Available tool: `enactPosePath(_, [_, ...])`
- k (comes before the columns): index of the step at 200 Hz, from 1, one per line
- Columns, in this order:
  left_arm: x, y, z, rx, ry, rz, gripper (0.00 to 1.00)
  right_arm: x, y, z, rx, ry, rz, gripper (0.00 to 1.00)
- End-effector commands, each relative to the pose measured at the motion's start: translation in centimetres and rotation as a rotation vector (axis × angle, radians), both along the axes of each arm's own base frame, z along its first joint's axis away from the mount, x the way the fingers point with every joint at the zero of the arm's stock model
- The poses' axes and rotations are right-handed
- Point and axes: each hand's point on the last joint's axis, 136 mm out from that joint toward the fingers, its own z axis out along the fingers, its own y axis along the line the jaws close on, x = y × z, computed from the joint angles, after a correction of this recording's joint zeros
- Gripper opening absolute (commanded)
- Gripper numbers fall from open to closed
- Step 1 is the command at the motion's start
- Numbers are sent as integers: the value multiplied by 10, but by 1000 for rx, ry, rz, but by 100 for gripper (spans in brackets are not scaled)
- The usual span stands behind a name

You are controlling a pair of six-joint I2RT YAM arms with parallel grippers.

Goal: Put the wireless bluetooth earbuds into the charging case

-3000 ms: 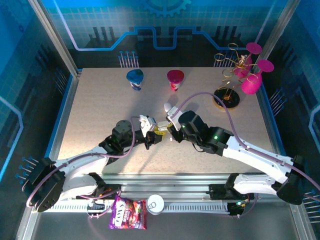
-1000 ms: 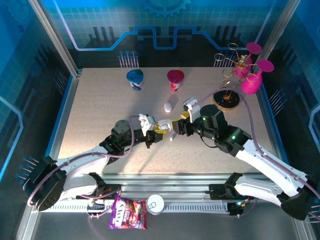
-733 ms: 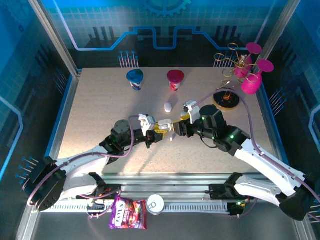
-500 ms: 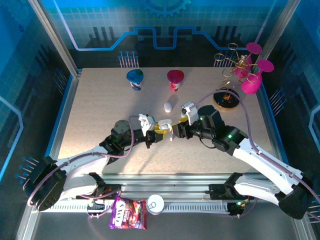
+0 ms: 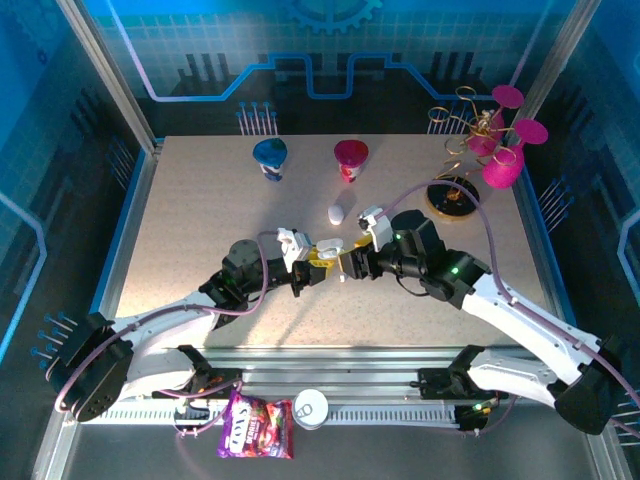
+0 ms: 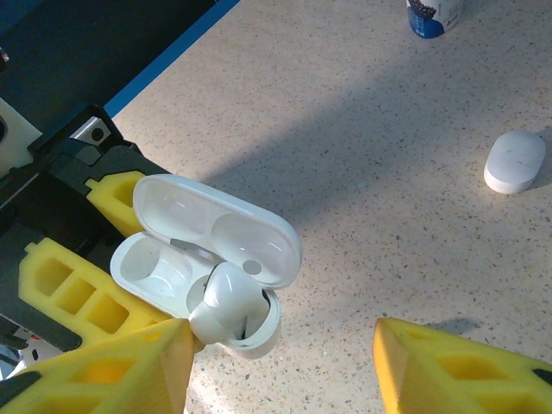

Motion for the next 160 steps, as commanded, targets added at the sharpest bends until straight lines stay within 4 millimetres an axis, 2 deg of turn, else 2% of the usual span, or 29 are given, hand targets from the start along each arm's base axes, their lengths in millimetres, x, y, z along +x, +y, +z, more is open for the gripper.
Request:
enactPosePath(1, [-3, -2, 14, -33, -31, -23, 0, -2, 2, 12, 28, -44, 16, 58])
enactPosePath(29, [-4, -1, 12, -30, -32, -18, 0, 0, -14, 22, 47, -69, -33, 59])
enactPosePath(31, [-4, -2, 12, -30, -32, -18, 0, -1, -16, 14, 36, -56, -39, 59])
enactPosePath(34, [-3, -2, 12, -30, -32, -18, 0, 0, -18, 11, 35, -50, -47, 59])
enactPosePath(58, [-4, -3, 14, -33, -38, -28, 0, 4, -26, 5, 26, -31, -75, 59])
enactPosePath(160, [-3, -6, 13, -30, -34, -39, 0, 2, 4, -5, 26, 6, 25, 59])
